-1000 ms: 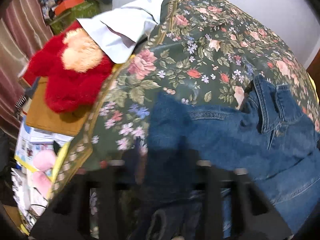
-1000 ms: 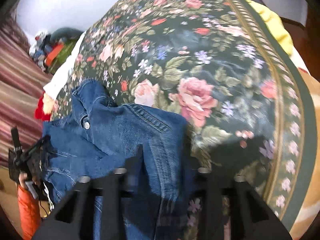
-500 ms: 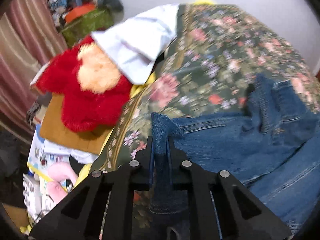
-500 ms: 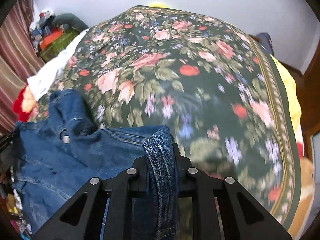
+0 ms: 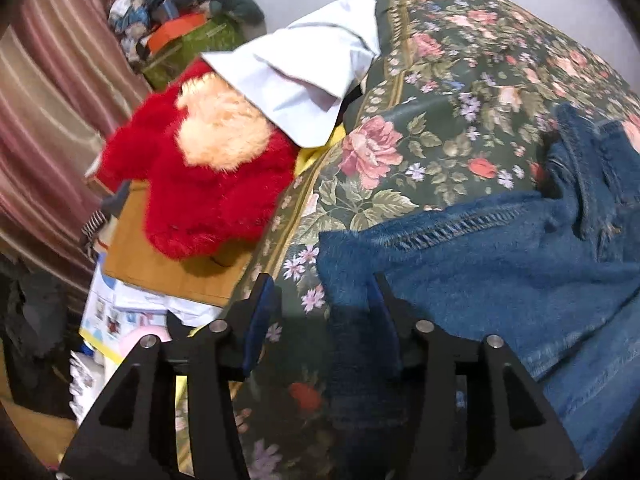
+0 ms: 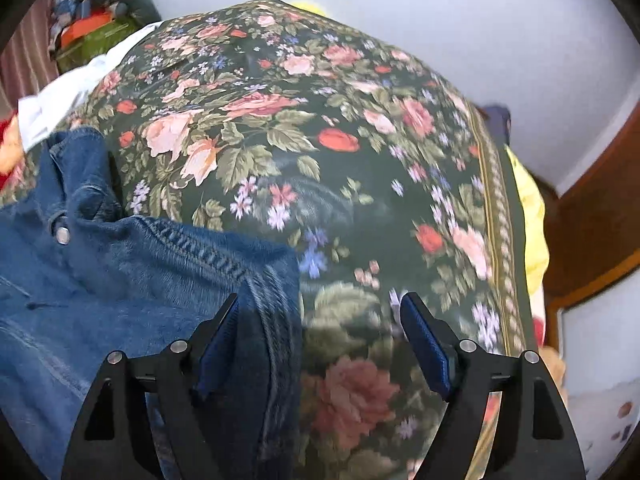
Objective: Fold large clothes
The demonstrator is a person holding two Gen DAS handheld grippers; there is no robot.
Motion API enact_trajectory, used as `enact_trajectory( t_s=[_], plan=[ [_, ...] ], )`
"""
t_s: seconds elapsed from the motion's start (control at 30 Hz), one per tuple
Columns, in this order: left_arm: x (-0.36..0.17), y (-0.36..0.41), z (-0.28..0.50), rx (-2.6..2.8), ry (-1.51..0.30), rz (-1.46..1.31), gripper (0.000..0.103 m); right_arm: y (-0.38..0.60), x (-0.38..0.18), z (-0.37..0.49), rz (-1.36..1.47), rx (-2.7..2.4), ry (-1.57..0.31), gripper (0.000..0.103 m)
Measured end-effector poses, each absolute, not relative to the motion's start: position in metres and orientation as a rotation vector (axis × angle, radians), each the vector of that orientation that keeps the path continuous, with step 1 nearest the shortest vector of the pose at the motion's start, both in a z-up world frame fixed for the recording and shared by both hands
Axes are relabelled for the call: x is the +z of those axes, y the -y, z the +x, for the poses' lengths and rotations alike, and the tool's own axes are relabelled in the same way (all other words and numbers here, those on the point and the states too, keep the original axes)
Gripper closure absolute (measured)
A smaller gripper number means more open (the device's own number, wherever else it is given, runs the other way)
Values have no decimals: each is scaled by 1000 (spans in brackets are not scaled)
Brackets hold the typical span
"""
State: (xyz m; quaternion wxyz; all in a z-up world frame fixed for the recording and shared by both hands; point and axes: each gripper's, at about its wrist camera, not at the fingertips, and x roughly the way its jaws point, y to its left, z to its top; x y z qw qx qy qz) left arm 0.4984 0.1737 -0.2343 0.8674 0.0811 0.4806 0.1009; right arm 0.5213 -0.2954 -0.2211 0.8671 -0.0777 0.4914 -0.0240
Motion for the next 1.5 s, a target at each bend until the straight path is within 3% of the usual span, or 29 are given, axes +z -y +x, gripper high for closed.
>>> enact_trajectory(
  t_s=[0.1, 0.3, 0.43, 0.5, 0.63, 0.87, 1.2, 1.3, 1.4, 1.5],
  plan=[
    [-209, -167, 478, 188, -960, 190, 53, 298, -200, 502, -122, -20, -1018, 25],
    [-147, -149, 418, 98, -825, 148, 38, 286, -143, 439, -124, 84, -967, 22],
    [-112, -134, 370, 58, -747, 124, 28, 275, -110, 387, -113, 135, -915, 6],
    [-99, -129, 348, 46, -719, 114, 23, 270, -98, 365, -106, 152, -889, 4],
    [-91, -126, 314, 32, -713, 92, 3, 264, -85, 323, -70, 181, -867, 0],
    [-128, -136, 264, 10, -831, 54, 3, 263, -108, 257, -18, 207, -940, 0],
    [-230, -168, 219, 72, -1077, -93, 3, 274, -160, 210, 112, 296, -1087, 1],
    [-256, -173, 208, 84, -1138, -131, 3, 278, -172, 203, 204, 325, -1120, 7],
    [-274, -175, 201, 70, -1193, -165, 3, 278, -179, 199, 277, 341, -1133, 21],
    [-287, -175, 196, 46, -1225, -204, 21, 272, -184, 196, 290, 345, -1125, 25]
  ],
)
